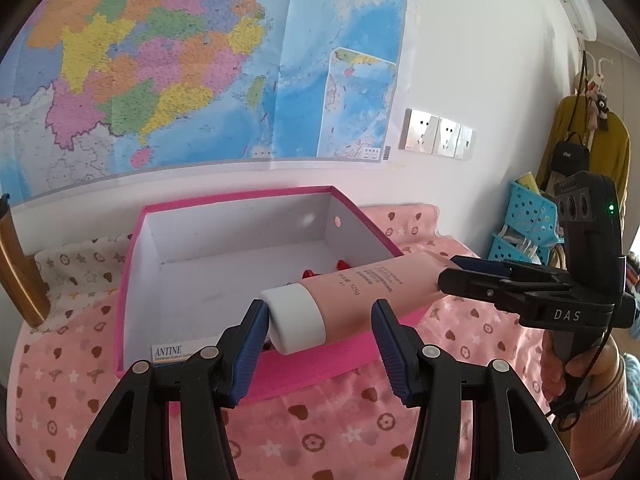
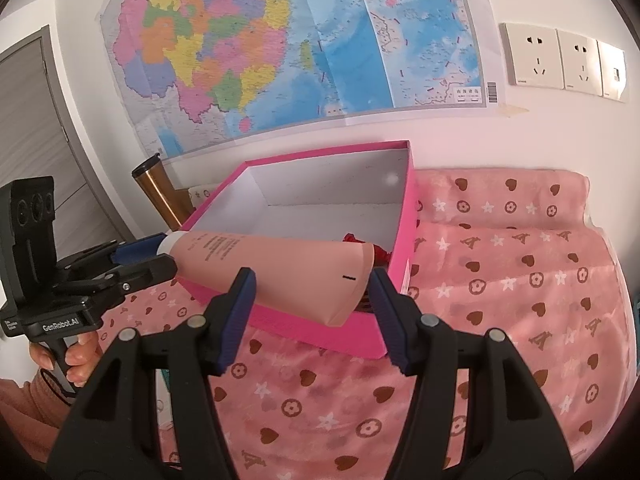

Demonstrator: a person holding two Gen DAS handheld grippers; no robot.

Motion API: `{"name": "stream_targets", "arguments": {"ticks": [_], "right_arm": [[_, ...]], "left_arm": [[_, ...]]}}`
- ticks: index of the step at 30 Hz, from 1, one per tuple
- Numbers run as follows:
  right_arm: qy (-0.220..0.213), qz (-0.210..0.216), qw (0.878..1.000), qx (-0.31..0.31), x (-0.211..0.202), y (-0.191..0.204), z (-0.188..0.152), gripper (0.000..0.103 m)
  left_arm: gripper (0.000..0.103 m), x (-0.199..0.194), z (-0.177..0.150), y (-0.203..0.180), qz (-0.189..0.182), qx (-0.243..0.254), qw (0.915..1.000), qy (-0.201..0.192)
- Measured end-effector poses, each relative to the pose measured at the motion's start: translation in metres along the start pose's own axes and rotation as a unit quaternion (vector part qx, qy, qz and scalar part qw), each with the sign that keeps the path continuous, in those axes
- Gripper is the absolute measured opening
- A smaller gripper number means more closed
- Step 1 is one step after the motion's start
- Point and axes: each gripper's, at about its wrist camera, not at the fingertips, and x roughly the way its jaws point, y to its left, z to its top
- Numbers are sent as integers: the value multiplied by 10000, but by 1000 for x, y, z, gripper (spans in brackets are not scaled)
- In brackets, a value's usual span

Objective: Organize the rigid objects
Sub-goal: 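Lift the pink tube and carry it over the pink box, then lower the pink tube into the box and open the right gripper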

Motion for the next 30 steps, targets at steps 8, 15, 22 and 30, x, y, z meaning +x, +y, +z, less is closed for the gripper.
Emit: {"name": "stream_targets", "arguments": {"ticks": [8,15,22,30], "right_arm": [[65,-45,10000,6,9,-5,6,61],[156,-102,9998,-49,19,-6,11,61],[270,-130,9995,-73,30,-9,12,61],[374,-199,9990,-112,39,-12,15,61]], "left_arm": [[53,15,2,6,44,-39,9999,151],[53,28,4,14,66,-107,9996,261],[53,39,4,18,98,-123,9992,375],[53,51,5,22,137,-145,9986,488]]}}
